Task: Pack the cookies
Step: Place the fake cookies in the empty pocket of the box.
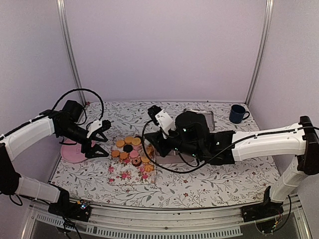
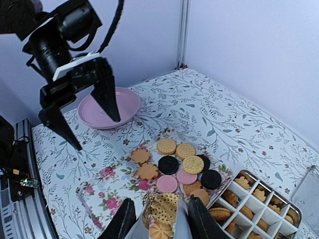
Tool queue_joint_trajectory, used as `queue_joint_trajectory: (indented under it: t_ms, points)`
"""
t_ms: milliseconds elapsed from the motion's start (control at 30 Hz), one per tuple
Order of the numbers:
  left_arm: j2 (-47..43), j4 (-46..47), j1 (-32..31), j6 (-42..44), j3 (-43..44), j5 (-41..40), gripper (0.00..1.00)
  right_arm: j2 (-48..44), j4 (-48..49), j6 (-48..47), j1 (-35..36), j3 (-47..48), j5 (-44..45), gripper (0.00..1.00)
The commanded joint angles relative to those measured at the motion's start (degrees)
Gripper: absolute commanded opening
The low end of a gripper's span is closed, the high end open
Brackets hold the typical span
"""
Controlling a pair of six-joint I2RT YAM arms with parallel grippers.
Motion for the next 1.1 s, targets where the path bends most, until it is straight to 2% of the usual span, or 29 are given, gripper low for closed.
queue_joint_trajectory:
  t_ms: [0,767,900,1067]
  points:
    - [-0.48,-0.84,0.49,0.29,1.29,-0.11,0.85,-3.07,3.15,-1.51,-3.87,-0.96,0.75,0.16]
    - [0.05,-0.91,0.35,-0.02,1.82,0.08,0.85,-3.72,4.94,-0.55,-6.82,-7.07,2.25,0.18]
    - [0.18,-0.87,0.34,-0.13,1.85,0.17,0.85,-3.95,5.03,-0.55,-6.9,-7.57,2.3,0.3]
    - [0.21,-1.1,0.37,-0.15,2.01,0.3,0.85,-4.93,4.98,-0.46,-6.9,-8.35,2.12,0.41]
